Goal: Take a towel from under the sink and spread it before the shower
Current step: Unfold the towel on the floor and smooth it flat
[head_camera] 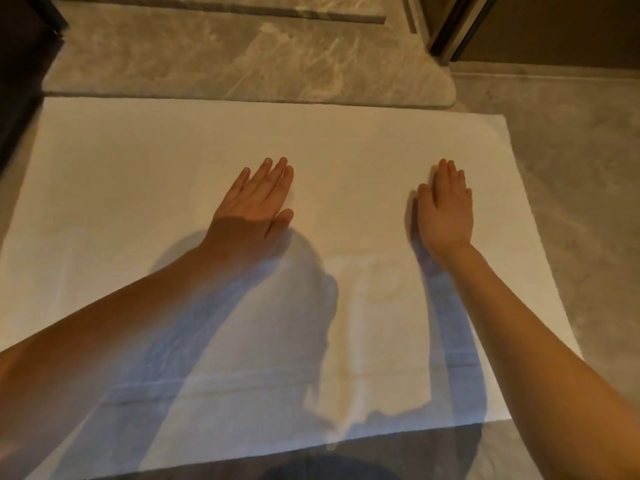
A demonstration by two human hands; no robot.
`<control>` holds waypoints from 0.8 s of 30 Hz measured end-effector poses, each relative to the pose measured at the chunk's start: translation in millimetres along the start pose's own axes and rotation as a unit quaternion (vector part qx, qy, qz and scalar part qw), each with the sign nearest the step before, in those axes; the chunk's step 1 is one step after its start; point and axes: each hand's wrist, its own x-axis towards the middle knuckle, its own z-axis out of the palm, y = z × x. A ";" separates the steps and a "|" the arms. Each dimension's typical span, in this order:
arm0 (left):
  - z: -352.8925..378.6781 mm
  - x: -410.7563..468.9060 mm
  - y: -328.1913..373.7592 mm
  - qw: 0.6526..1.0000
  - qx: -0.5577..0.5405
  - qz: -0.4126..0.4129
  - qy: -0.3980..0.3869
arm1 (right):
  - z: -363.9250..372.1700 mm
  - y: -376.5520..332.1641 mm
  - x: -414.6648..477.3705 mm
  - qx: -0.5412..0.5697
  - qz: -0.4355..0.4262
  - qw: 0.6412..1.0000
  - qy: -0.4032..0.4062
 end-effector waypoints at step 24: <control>21.8 -74.5 11.1 0.997 0.047 0.024 -0.062 | 11.0 36.8 -93.5 -0.111 -0.086 0.989 -0.037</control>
